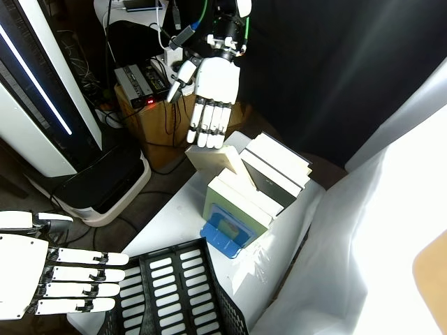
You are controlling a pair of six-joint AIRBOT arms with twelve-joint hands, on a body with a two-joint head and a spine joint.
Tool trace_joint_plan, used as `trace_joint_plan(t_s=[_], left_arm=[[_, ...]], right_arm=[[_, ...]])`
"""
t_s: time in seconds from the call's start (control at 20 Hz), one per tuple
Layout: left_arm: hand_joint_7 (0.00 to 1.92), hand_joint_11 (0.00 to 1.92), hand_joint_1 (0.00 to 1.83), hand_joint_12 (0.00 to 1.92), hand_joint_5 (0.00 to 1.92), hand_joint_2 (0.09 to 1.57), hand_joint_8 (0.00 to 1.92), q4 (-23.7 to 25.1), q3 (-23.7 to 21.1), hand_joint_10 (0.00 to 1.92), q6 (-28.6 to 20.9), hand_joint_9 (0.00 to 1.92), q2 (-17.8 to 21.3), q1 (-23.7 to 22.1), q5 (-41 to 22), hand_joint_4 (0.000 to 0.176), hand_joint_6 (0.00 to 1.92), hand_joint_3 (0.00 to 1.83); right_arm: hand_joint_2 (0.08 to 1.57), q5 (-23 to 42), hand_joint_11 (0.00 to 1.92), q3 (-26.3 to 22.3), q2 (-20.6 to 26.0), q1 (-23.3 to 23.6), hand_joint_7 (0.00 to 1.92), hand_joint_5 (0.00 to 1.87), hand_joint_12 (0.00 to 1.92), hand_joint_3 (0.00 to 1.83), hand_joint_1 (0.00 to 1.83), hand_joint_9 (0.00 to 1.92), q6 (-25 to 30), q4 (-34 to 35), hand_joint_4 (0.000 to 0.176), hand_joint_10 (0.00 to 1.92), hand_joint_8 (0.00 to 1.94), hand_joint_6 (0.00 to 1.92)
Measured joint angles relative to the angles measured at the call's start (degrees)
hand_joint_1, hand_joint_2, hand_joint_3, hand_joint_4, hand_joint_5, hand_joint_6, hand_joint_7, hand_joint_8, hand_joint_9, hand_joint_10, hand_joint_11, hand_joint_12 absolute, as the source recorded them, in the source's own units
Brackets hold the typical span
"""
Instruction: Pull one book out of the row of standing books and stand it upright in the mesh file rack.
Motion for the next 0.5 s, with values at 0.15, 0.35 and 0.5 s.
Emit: trace_joint_plan(t_s=[0.15,0.35,0.5], left_arm=[[0.0,0.0,0.0,0.0,0.07,1.29,0.0,-0.15,-1.9,0.0,0.0,0.0,1.38,0.02,-0.55,0.024,0.0,0.01],[0.0,0.0,0.0,0.0,0.02,1.28,0.0,-2.75,-3.89,0.0,0.04,0.0,4.44,-0.9,-2.67,0.053,0.01,0.0],[0.0,0.0,0.0,0.0,0.09,1.29,0.0,-4.9,-5.44,0.0,0.07,0.0,6.25,-1.66,-4.44,0.048,0.04,0.01]], right_arm=[[1.22,-0.02,0.0,-0.02,0.0,0.0,0.0,0.0,0.0,0.0,0.38,0.0,0.22,0.02,0.0,0.0,0.0,0.0],[1.22,0.46,0.0,-0.57,0.15,0.0,0.0,0.0,0.0,0.0,0.39,0.0,0.39,-0.35,0.0,0.0,0.0,0.0],[1.21,1.6,0.0,-1.53,0.92,0.02,0.0,0.0,0.0,0.0,0.39,0.0,1.05,-2.51,0.0,0.0,0.0,0.0]])
